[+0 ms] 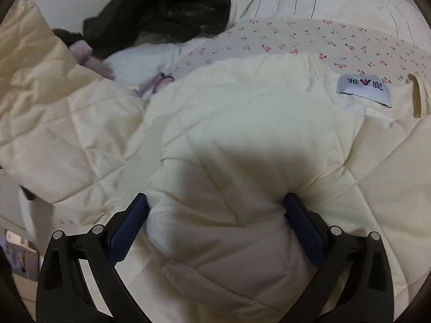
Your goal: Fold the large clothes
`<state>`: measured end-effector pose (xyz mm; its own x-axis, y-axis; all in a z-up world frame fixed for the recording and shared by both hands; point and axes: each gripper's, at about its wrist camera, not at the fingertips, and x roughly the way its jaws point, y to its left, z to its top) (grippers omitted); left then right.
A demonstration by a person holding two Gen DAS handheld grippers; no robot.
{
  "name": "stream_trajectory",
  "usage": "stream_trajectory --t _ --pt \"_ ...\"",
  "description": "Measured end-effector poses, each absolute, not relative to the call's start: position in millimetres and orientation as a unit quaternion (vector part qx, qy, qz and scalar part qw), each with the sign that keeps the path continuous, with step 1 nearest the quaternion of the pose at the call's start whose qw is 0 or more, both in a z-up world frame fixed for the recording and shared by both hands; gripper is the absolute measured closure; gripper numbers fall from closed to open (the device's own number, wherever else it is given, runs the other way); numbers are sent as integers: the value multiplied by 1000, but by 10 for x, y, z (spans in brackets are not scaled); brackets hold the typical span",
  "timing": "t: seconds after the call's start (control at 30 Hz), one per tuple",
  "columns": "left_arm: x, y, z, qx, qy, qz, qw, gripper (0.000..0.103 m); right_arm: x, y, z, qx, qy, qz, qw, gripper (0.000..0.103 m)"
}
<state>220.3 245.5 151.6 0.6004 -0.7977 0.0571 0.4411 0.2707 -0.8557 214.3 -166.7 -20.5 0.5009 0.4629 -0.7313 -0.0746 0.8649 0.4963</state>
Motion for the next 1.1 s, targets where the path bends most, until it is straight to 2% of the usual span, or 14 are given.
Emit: stream_trajectory --t 0.1,0.2,0.4,0.53,0.7,0.77,0.8,0.83,0.93,0.97,1.07,1.1 --pt "2180 2461 1462 -457 200 -400 769 85 1943 -1882 -63 299 419 220 829 6" --pt "2154 2460 1395 -465 201 -400 764 85 1872 -2059 77 416 367 313 771 6" --pt "2043 2186 1352 -435 222 -414 768 85 1928 -2029 1145 506 251 468 680 6" --pt "1916 1746 1310 -404 237 -448 762 85 2023 -1988 1584 513 256 480 664 6" --pt "1646 1026 1183 -297 272 -462 791 85 1915 -2177 1523 498 275 427 703 8" --pt "1512 751 1051 -239 294 -452 807 84 1818 -2272 1398 480 293 387 730 39" --pt "1455 677 995 -222 299 -443 815 79 1774 -2323 1296 479 307 376 732 76" --pt "1399 623 920 -210 309 -441 816 74 1759 -2391 1167 486 318 365 728 87" --pt "1295 618 764 -202 340 -435 809 56 1656 -2572 933 475 339 343 736 88" --pt "1252 681 724 -212 341 -436 805 47 1663 -2609 904 476 342 342 734 88" --pt "1102 1145 649 -292 293 -421 807 18 1686 -2714 1233 444 325 339 763 88" --pt "1088 1362 624 -331 273 -409 806 16 1662 -2738 1426 424 310 342 779 88"
